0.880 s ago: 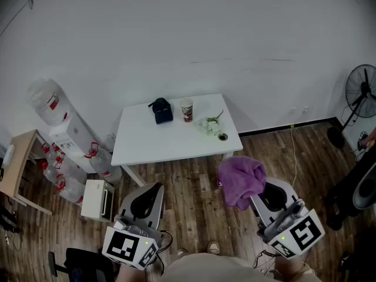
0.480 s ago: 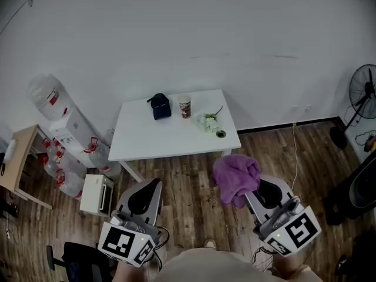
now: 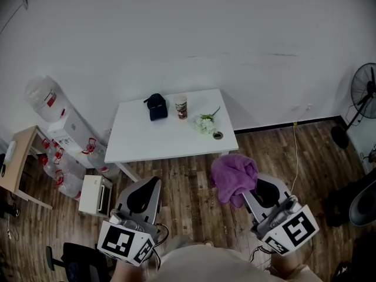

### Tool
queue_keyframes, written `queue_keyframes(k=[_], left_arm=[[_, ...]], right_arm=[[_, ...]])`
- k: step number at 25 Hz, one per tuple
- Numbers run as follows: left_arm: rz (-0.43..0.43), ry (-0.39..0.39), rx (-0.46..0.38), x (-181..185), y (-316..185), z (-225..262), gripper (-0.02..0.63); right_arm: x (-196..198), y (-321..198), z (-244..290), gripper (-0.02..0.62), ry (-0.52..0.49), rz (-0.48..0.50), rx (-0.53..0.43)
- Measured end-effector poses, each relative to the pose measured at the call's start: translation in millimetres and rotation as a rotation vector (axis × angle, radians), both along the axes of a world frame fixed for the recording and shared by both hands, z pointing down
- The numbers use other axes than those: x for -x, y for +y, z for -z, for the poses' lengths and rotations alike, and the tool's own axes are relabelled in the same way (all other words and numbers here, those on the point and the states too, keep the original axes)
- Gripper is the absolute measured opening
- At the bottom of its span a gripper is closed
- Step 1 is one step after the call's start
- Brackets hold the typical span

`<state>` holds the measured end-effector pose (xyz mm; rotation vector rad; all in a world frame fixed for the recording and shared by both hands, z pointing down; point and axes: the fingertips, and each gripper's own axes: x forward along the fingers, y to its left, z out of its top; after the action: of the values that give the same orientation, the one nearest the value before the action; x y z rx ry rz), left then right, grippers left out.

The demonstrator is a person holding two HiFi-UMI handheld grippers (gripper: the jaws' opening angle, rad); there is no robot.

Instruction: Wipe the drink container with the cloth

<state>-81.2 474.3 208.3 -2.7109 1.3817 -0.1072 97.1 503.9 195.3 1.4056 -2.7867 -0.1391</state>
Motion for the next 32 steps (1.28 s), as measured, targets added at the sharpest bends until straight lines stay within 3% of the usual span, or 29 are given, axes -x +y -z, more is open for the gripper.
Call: queue_keyframes(k=[15,23,32], left_arm=[[-0.025,0.001,0.074,-11.2,-62.4,-36.8,0.02],[-0.088,-0.027,0.076,-14.5,-141.9,-48.2,0.02],[-0.121,-0.02,0.09,26.2,-256.9,-38.1,0.02]], right_arm=[[-4.7,-58.8,-35.5,0.074,-0.015,0.015,0.073],[-7.4,-132.7,-45.7,0.074,0.011,-0.067,0.097],[24.4,-240.9,-39.1,0.074,0.035,-0.128,0.119]])
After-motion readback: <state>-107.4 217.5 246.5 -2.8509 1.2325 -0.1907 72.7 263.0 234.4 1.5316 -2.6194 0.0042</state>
